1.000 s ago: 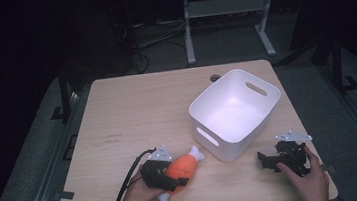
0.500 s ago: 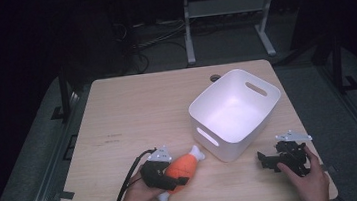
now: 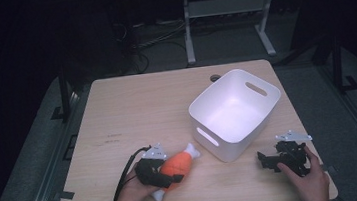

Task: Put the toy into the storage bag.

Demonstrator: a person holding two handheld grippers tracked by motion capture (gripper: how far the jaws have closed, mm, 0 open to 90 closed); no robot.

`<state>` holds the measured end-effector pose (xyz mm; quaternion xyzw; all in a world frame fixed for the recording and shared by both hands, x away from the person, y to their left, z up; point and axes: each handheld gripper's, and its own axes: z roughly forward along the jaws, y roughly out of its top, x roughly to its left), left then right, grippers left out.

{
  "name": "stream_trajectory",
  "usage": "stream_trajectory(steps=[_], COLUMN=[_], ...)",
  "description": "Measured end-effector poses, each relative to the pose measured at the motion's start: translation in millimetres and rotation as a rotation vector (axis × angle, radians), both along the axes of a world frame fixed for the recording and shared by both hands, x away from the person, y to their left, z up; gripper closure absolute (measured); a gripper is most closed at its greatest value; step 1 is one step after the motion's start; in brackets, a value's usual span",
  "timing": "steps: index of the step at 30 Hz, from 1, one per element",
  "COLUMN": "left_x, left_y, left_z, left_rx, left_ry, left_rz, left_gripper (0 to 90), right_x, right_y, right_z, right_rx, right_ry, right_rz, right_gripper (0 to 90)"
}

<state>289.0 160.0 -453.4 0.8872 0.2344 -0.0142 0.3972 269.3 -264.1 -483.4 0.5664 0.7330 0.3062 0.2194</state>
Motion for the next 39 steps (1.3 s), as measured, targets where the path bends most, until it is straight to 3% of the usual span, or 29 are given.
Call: stream_trajectory(steps=[12,22,39], left_x=[5.1,10.4,24.2], left_y=[15.7,24.8,24.1], left_z=[10.9,30.1,61.5], left_rx=[0.004,-0.007,-0.045], left_ry=[-0.011,-0.035,-0.068], left_rz=[0.007,0.01,0.002], left_gripper=[38.5,38.6,38.6], right_x=[0.0,0.0,0.0], right_y=[0.0,0.0,0.0], right_z=[0.0,0.0,0.0], right_rx=[0.0,0.0,0.0], right_ry=[0.0,0.0,0.0], right_rz=[0.0,0.0,0.0], right_gripper=[0.0,0.0,0.0])
